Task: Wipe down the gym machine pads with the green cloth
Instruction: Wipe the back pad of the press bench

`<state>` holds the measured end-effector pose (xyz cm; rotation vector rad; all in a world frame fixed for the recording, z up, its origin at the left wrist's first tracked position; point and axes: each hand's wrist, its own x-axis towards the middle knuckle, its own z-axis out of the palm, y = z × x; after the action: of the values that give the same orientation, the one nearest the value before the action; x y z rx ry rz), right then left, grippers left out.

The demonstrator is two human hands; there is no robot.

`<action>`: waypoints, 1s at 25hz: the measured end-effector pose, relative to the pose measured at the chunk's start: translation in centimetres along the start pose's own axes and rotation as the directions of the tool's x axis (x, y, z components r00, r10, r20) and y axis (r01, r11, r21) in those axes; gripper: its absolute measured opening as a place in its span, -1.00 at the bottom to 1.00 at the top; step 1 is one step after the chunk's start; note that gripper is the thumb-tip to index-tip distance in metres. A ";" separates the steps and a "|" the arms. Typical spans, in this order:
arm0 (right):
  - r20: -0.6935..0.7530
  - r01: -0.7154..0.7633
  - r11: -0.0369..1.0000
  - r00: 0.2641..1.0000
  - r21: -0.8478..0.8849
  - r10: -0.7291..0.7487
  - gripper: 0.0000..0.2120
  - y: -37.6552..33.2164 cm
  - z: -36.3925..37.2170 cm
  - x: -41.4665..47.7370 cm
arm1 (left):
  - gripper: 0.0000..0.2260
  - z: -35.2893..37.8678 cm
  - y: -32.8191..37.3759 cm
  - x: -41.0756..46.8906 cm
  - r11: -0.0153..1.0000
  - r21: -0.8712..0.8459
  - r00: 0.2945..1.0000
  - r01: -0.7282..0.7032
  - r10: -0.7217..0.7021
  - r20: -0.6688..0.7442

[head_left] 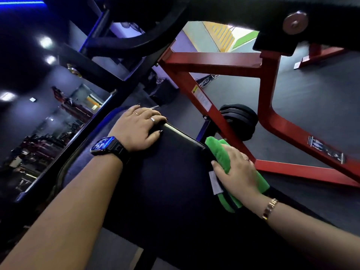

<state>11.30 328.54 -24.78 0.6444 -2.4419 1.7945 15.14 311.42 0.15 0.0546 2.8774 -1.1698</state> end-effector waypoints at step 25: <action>0.109 0.198 0.977 0.972 0.082 -0.207 -0.36 1.9 0.1 1.2 | -0.57 -1.1 -2.0 3.8 0.991 -0.132 0.993 -0.016 0.031 0.113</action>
<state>9.54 328.52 -26.16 0.9932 -2.2909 1.8158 11.21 310.81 2.13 0.0173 2.8356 -0.9441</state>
